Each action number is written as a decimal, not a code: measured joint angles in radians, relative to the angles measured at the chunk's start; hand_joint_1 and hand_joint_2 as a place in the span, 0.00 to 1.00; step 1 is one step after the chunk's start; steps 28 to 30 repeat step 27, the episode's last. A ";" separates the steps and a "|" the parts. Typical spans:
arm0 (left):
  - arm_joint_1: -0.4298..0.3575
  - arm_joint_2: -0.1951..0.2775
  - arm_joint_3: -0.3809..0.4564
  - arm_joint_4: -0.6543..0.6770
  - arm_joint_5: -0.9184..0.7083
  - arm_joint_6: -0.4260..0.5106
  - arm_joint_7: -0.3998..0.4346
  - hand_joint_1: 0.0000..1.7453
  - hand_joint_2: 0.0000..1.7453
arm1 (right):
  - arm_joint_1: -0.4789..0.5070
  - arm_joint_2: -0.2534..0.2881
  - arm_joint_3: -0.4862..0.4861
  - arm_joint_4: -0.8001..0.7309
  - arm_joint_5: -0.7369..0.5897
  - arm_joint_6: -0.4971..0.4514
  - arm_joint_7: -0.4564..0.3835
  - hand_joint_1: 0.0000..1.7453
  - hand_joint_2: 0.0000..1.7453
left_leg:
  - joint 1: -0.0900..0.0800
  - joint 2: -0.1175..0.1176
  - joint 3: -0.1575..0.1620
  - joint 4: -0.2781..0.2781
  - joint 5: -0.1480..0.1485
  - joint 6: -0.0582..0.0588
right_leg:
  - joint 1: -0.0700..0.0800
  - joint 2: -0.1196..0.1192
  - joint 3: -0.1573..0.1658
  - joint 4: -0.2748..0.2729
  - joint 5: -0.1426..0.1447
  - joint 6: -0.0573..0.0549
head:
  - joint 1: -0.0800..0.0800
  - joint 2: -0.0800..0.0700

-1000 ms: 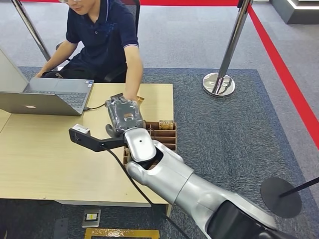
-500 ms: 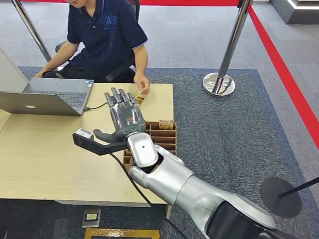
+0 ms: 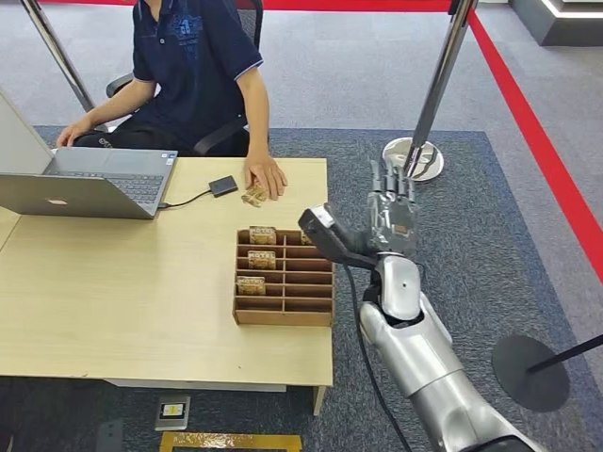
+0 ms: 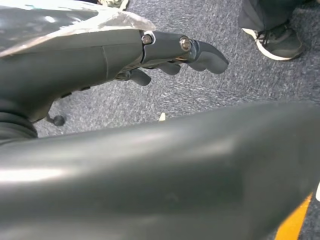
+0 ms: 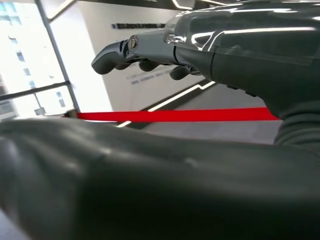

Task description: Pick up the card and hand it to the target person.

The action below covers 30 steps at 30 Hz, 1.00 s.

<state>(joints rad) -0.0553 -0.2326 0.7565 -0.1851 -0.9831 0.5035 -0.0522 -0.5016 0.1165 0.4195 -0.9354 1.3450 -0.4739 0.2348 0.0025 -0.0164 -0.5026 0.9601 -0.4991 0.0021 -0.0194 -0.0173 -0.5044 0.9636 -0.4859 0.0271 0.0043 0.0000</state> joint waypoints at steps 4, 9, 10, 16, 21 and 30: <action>0.003 -0.004 0.018 0.001 0.017 0.007 -0.010 0.00 0.00 | 0.176 -0.052 -0.196 -0.158 -0.058 -0.028 -0.002 0.00 0.00 | 0.000 -0.003 -0.001 0.000 0.000 0.000 | 0.001 0.000 0.001 -0.001 -0.001 0.001 | 0.000 0.000; 0.004 -0.009 0.033 0.002 0.018 0.008 -0.013 0.00 0.00 | 0.390 -0.074 -0.456 -0.307 -0.106 -0.015 -0.041 0.00 0.00 | 0.000 -0.002 -0.002 -0.001 -0.001 0.000 | 0.001 0.000 -0.001 -0.001 -0.001 0.001 | 0.000 0.000; 0.004 -0.010 0.033 0.002 0.016 0.008 -0.013 0.00 0.00 | 0.418 -0.071 -0.503 -0.324 -0.120 0.005 -0.050 0.00 0.00 | 0.000 -0.002 -0.001 -0.001 -0.001 0.000 | 0.001 0.000 -0.001 -0.001 -0.001 0.001 | 0.000 0.000; 0.003 -0.016 0.035 0.003 0.002 0.007 -0.011 0.00 0.00 | 0.492 -0.055 -0.761 -0.239 -0.222 0.129 -0.098 0.00 0.00 | 0.000 0.000 -0.001 -0.001 -0.001 0.000 | 0.001 0.000 0.000 -0.001 0.000 0.000 | 0.000 0.000; -0.002 -0.018 0.037 0.004 -0.013 0.006 -0.012 0.00 0.75 | 0.447 -0.085 -0.909 0.109 -0.149 0.149 -0.024 0.00 0.00 | 0.001 0.002 0.001 -0.001 -0.001 0.001 | 0.001 0.002 0.002 -0.001 0.000 0.000 | 0.000 0.000; -0.004 -0.018 0.037 0.005 -0.025 -0.001 -0.033 0.00 1.00 | 0.437 -0.088 -1.027 0.451 -0.251 0.329 0.001 0.00 0.00 | 0.001 0.003 0.001 -0.002 -0.001 0.001 | 0.002 0.002 0.001 -0.001 0.000 0.000 | 0.000 0.000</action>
